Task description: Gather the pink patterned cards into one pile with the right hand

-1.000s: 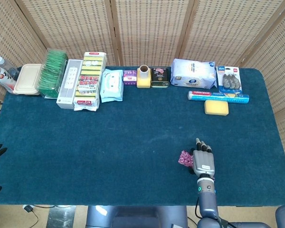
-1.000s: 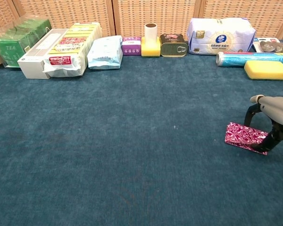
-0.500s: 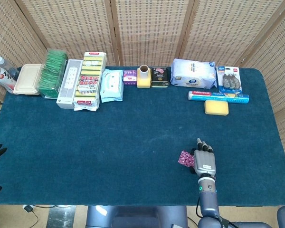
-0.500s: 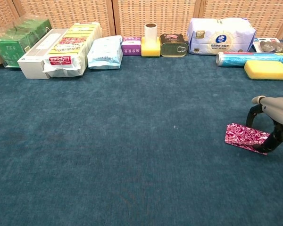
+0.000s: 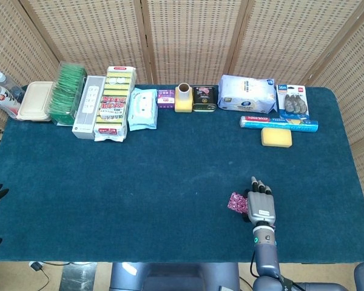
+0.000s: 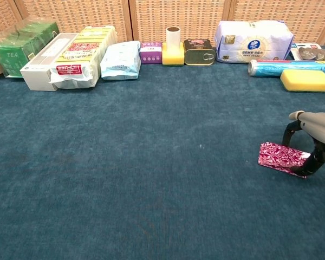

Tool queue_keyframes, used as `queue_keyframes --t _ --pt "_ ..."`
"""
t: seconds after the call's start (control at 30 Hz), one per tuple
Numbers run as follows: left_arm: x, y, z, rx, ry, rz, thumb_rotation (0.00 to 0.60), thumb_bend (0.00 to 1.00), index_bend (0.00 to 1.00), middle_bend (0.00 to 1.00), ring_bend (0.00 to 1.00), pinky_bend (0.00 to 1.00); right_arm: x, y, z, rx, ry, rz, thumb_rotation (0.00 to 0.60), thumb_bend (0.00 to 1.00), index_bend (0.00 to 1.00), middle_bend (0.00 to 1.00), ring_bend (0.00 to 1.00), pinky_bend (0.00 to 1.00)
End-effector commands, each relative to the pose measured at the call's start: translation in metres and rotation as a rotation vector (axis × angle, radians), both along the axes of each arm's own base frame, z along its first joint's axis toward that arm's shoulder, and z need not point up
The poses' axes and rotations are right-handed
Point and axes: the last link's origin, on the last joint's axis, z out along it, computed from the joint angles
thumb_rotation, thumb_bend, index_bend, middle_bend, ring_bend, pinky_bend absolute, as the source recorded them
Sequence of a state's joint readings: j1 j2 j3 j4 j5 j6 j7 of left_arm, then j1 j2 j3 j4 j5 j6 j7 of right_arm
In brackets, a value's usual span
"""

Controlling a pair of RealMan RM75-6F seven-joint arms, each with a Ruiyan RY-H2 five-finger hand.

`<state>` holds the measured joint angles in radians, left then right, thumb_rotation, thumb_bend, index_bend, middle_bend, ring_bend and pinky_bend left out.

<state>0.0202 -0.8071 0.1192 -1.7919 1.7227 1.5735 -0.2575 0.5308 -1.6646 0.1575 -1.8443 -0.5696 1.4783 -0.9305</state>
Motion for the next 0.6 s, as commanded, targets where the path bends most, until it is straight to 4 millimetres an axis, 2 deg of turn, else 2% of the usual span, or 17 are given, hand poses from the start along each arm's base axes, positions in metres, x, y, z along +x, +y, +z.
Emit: queue_keyframes --t 0.03,0.6 --pt "0.0 0.0001 0.0 0.001 -0.001 0.001 0.6 0.08 0.0 0.0 0.0 0.04 -0.0006 0.0 0.0004 0.0 -0.004 -0.002 0.598 0.36 0.28 0.01 0.0 0.09" --pt "0.0003 0.0002 -0.0006 0.0 0.002 0.0 0.6 0.07 0.0 0.0 0.0 0.04 0.0031 0.0022 0.0027 -0.008 -0.032 0.011 0.595 0.36 0.26 0.01 0.0 0.09"
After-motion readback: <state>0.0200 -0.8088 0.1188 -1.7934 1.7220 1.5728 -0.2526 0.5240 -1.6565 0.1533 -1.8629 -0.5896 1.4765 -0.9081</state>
